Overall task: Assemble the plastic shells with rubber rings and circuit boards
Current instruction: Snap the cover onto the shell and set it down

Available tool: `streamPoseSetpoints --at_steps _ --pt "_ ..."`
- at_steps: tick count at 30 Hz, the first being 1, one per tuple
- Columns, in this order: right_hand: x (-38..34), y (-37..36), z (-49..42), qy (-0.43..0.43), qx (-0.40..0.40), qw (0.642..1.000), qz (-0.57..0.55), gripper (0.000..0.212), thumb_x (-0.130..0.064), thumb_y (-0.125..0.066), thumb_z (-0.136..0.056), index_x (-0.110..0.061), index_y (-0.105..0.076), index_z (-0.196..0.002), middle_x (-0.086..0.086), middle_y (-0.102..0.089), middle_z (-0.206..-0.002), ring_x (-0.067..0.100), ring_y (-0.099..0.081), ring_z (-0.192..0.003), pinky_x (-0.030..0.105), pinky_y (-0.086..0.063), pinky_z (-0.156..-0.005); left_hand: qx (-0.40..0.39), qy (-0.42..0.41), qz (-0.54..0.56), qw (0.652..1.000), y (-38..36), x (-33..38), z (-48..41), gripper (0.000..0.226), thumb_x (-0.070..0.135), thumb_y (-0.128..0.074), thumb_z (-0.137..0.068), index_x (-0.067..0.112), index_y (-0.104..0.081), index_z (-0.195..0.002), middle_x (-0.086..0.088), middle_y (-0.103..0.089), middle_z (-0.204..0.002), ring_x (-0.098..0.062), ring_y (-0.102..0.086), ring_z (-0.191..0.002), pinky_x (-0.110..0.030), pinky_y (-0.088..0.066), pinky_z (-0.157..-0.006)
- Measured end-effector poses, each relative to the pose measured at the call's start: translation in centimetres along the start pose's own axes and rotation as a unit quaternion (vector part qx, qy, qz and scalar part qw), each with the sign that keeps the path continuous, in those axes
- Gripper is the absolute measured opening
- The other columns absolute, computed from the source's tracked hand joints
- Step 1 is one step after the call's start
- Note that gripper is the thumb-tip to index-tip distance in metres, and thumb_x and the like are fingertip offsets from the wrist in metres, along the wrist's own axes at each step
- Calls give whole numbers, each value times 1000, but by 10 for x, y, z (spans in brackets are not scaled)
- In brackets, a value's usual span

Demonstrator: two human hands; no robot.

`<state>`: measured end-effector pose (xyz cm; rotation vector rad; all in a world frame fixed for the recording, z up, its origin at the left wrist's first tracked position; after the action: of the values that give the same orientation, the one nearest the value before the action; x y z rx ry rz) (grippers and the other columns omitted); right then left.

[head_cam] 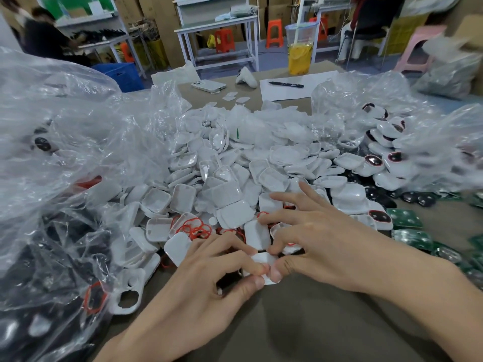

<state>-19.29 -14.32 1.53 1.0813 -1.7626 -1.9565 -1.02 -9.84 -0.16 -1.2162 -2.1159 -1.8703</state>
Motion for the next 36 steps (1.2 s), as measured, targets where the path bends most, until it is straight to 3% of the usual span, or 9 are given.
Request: streamPoseSetpoints --at_steps 4,7,12,18,20,22,25,33,36 --pt "-1 -2 2 3 6 1000 12 35 -67 -49 -87 -39 -68 -96 -22 -40 -152 1 4 -149 24 27 -113 16 1 10 1000 0 4 -1 15 57 -56 -86 48 -65 -94 25 -58 -108 8 -49 -106 -16 -31 -92" --pt "-4 -3 5 6 18 999 31 35 -64 -45 -90 -39 -68 -99 -20 -41 -152 5 1 -151 23 27 -113 26 -14 -31 999 0 6 2 14 51 -57 -90 43 -68 -92 26 -60 -108 6 -53 -104 -26 -35 -93" --pt "-12 -1 13 18 44 998 50 57 -66 -25 -90 -37 -70 -109 -12 -47 -151 12 -7 -154 28 22 -115 33 -61 -103 992 2 12 5 18 46 -54 -97 39 -70 -98 22 -65 -111 -1 -61 -103 -36 -45 -85" --pt "-25 2 11 28 -21 985 169 66 -71 -25 -92 -34 -60 -133 -7 -32 -160 18 4 -154 34 32 -110 27 -91 -136 986 5 16 3 20 48 -54 -98 39 -71 -103 20 -65 -105 -3 -62 -97 -33 -44 -82" --pt "-32 5 10 25 -24 978 206 61 -69 -33 -95 -29 -62 -132 -3 -35 -159 21 -4 -154 41 21 -116 14 -94 -133 987 4 16 3 21 50 -55 -96 40 -70 -106 20 -63 -106 -3 -60 -97 -31 -43 -84" --pt "-35 9 10 42 -6 966 257 52 -66 -46 -92 -27 -72 -115 -1 -54 -145 24 -33 -147 48 -6 -121 16 -83 -121 989 3 15 4 23 52 -55 -95 41 -69 -109 19 -61 -106 -2 -56 -99 -30 -42 -86" --pt "-31 6 17 68 77 950 293 43 -62 -53 -90 -27 -78 -99 -4 -71 -121 20 -60 -125 49 -39 -112 29 -72 -104 992 1 14 5 23 50 -56 -93 41 -69 -110 19 -58 -103 4 -48 -97 -25 -39 -87" --pt "-25 22 4 61 260 945 189 47 -37 -41 -100 -7 -70 -122 2 -75 -108 21 -72 -92 33 -57 -82 91 20 137 986 31 10 -35 22 50 -62 -85 52 -70 -106 18 -61 -109 -3 -63 -101 -8 -43 -79" --pt "-19 30 -8 28 294 955 20 42 -35 -48 -99 -12 -61 -133 2 -75 -102 22 -70 -85 36 -58 -76 150 14 188 970 38 9 -48 23 45 -62 -86 47 -72 -107 15 -62 -112 -6 -64 -106 -9 -45 -84"
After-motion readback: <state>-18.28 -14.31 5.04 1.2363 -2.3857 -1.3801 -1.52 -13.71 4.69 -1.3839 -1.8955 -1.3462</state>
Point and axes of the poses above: each hand's wrist, its own z-axis away from the middle knuckle, its own y-axis out of the back of the hand, x = y × z, the point moved 4 cm from there along -z, towards the middle knuckle
